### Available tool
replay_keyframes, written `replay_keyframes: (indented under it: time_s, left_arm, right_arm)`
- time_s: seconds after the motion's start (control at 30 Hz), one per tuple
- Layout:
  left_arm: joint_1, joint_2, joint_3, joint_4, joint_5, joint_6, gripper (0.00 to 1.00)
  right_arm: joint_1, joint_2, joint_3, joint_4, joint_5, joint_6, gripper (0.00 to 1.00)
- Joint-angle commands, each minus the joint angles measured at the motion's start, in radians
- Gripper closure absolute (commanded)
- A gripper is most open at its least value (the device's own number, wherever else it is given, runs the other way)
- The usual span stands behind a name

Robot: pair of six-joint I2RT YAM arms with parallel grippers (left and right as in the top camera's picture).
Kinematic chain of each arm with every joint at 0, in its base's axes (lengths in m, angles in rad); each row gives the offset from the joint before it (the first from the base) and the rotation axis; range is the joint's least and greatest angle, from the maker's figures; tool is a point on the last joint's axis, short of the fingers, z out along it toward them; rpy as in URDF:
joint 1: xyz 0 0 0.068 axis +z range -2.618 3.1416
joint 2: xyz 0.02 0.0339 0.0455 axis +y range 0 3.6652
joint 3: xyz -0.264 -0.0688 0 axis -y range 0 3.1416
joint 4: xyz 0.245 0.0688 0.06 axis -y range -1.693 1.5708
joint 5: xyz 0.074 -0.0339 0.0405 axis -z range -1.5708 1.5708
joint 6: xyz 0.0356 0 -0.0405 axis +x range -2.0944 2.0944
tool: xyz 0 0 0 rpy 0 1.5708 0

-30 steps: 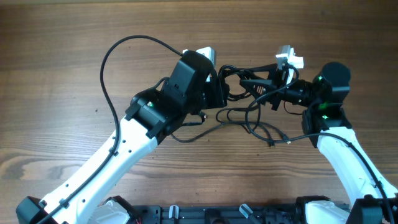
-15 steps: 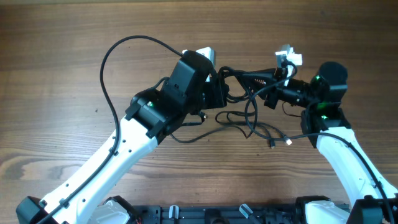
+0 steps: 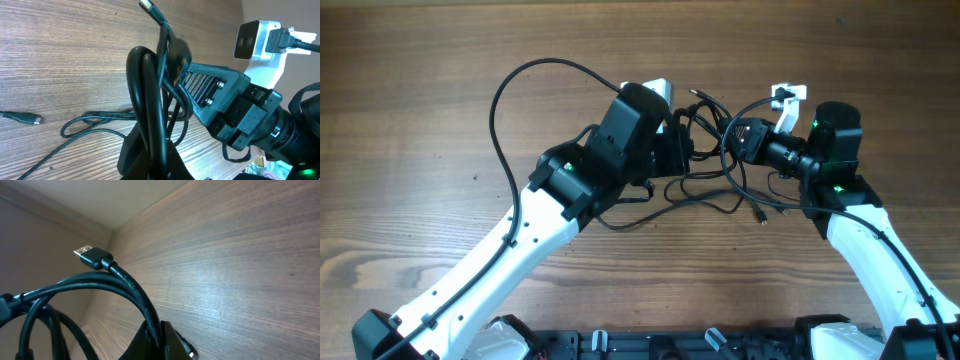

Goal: Untangle cables

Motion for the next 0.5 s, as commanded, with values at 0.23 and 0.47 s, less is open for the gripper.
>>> replay_keyframes:
  time_s: [0.23, 0.47]
  left_arm:
    - [0.006, -0.036, 0.007, -0.010, -0.001, 0.020, 0.96]
    - [0.006, -0.036, 0.007, -0.035, -0.013, 0.020, 0.96]
  right_arm:
    - [-0.028, 0.016, -0.005, -0.062, 0.217, 0.128, 0.93]
    - [-0.028, 0.016, -0.005, -0.125, 0.200, 0.333, 0.96]
